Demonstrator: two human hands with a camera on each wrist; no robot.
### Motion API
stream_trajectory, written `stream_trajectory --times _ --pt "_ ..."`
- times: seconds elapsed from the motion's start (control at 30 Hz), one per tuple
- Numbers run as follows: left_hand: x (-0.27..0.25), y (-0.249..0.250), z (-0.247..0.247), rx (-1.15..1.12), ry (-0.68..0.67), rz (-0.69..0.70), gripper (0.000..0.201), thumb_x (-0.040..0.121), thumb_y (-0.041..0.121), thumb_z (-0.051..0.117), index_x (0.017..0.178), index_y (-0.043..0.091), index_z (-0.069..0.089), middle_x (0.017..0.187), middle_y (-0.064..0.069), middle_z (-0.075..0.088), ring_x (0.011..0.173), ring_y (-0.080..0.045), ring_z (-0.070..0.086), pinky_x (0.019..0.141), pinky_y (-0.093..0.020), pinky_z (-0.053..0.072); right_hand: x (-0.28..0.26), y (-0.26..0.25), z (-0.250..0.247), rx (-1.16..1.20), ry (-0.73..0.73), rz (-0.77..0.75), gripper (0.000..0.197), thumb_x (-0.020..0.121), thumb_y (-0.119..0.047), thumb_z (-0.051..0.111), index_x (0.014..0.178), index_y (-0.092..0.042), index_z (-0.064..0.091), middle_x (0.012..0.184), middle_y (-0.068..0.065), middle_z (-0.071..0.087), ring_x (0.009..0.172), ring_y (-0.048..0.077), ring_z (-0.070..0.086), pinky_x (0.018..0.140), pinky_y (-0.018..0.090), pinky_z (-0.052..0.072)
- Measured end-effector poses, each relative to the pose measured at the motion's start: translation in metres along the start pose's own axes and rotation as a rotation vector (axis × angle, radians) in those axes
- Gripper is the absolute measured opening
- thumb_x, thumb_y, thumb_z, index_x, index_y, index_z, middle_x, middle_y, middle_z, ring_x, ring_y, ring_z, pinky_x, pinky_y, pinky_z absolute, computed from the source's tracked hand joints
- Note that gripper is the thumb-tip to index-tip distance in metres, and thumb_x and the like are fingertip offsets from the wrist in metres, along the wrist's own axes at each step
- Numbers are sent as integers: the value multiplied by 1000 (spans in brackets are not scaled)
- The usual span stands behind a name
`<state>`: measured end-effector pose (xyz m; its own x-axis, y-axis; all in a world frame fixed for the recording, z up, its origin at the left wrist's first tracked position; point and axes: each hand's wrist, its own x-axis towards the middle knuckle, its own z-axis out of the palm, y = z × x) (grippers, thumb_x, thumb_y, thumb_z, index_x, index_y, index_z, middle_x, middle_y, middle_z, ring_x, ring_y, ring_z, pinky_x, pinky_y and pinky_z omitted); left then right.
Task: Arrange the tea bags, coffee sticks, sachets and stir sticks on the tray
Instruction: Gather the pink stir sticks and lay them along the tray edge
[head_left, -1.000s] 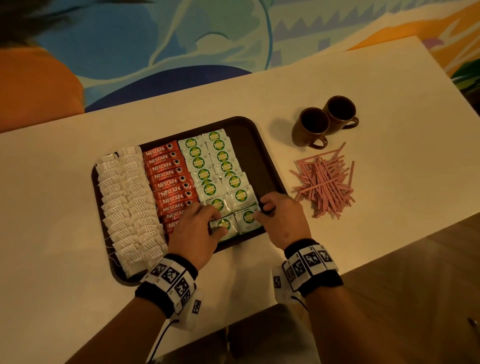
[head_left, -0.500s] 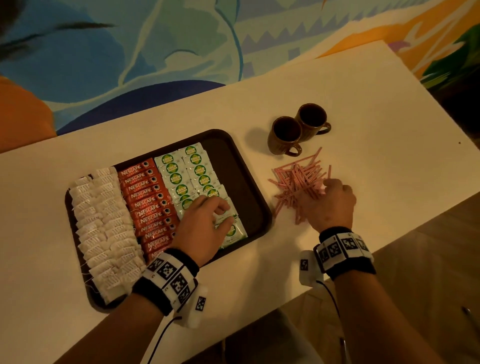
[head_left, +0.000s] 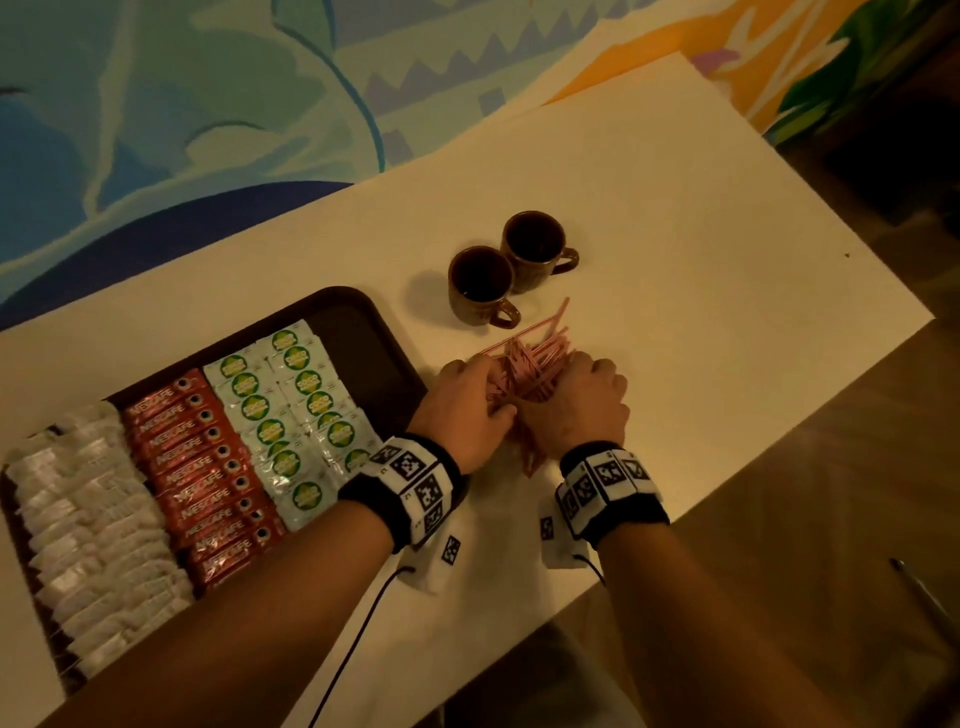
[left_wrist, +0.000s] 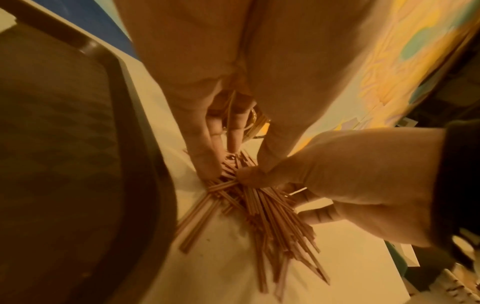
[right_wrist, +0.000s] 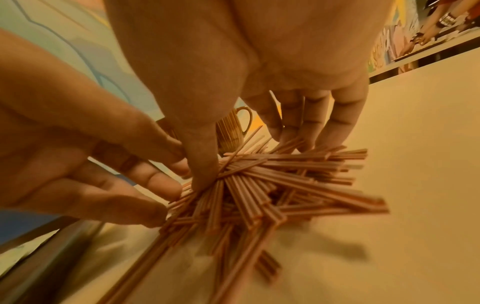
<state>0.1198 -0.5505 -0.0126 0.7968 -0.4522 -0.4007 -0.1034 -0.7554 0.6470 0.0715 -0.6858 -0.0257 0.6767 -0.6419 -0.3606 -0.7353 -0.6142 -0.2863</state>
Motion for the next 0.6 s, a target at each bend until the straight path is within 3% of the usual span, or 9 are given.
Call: stream_trajectory --times 0.1,0.3,0.4,0.47,0.53,0.6 --pt "11 11 9 60 6 -47 40 94 33 67 130 22 54 126 -6 54 112 -25 59 100 -41 52 7 3 -3 68 -30 -11 61 83 -50 72 126 -12 51 128 12 53 122 35 46 97 50 48" --pt "21 15 18 42 19 -50 32 92 24 66 123 20 59 122 -4 59 113 -22 59 102 -42 51 12 8 1 350 -61 -16 51 82 -30 79 123 -16 52 118 7 66 110 30 61 92 44 55" --pt "21 16 20 19 21 -36 25 90 20 67 114 22 60 116 0 62 109 -19 61 97 -41 55 12 10 2 479 -88 22 52 84 -24 78 125 -20 47 109 4 71 97 25 68 76 34 56" --pt "20 15 19 -6 52 -28 24 88 16 68 109 23 60 113 1 60 104 -19 62 93 -40 56 12 14 1 514 -88 28 55 85 -24 78 128 -21 43 104 1 69 89 21 65 64 22 47" --pt "18 12 17 -19 101 -29 24 87 15 69 108 22 59 112 1 57 100 -18 61 91 -37 56 13 17 -1 514 -76 35 65 85 -24 78 137 -17 40 108 3 68 91 21 64 67 22 48" --pt "15 9 15 -14 128 -51 23 87 18 69 108 21 58 111 0 56 98 -18 59 88 -35 54 13 20 -2 464 -44 35 76 83 -25 78 144 -14 36 117 8 67 101 26 65 77 32 53"
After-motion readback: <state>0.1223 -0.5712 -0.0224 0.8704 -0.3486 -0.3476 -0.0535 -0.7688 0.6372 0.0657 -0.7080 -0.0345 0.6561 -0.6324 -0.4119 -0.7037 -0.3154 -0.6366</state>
